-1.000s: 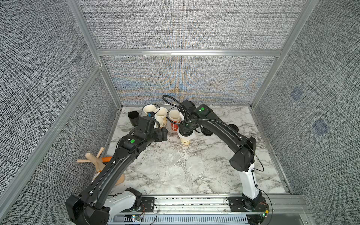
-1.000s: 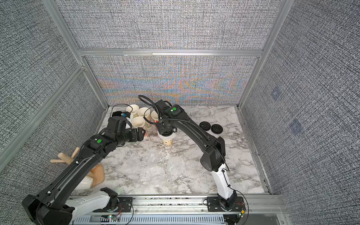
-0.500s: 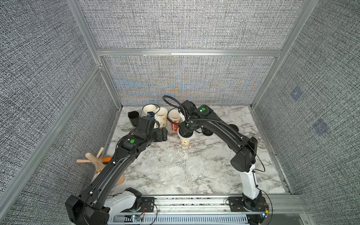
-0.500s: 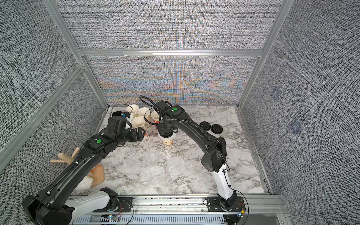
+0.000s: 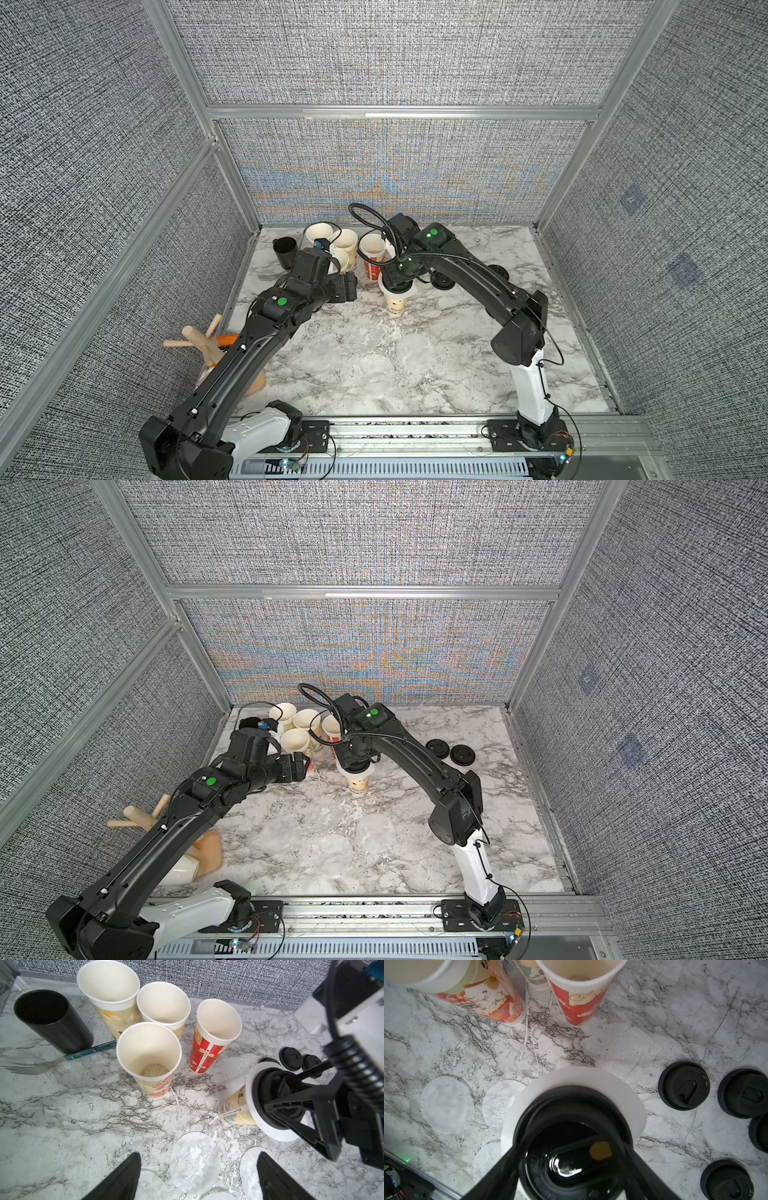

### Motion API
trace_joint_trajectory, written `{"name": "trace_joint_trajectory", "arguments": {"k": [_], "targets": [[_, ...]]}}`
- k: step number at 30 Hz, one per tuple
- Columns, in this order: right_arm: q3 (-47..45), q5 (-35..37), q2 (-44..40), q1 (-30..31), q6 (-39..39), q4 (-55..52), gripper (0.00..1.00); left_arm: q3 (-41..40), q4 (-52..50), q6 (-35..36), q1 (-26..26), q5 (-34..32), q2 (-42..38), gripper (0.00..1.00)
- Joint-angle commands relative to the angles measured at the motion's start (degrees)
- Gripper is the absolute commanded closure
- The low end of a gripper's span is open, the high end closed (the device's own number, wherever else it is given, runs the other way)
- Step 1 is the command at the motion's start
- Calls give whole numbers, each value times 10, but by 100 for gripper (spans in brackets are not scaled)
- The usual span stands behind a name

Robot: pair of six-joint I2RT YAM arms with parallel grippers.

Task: Put the leak-proof paper on the milk tea cups
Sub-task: Place the cup lid on the cup.

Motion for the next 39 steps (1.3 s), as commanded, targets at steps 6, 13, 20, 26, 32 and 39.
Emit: {"name": "trace_joint_trajectory", "arguments": {"k": [6,13,20,26,32,39], "targets": [[10,-4,6,0,-6,11,24,1,1,8,1,-8,-1,11],[11,-1,6,0,-5,8,21,2,1,9,1,-8,-2,11],[11,3,2,0,-4,8,15,2,2,8,1,-6,-1,11],[15,7,-4,-3,1,8,8,6,-1,10,1,-3,0,11],[22,-5,-12,-4,4,17,2,22,-16,18,1,-1,7,11],[0,-13,-13,-4,7,30,2,20,-18,17,1,-1,4,11]]}}
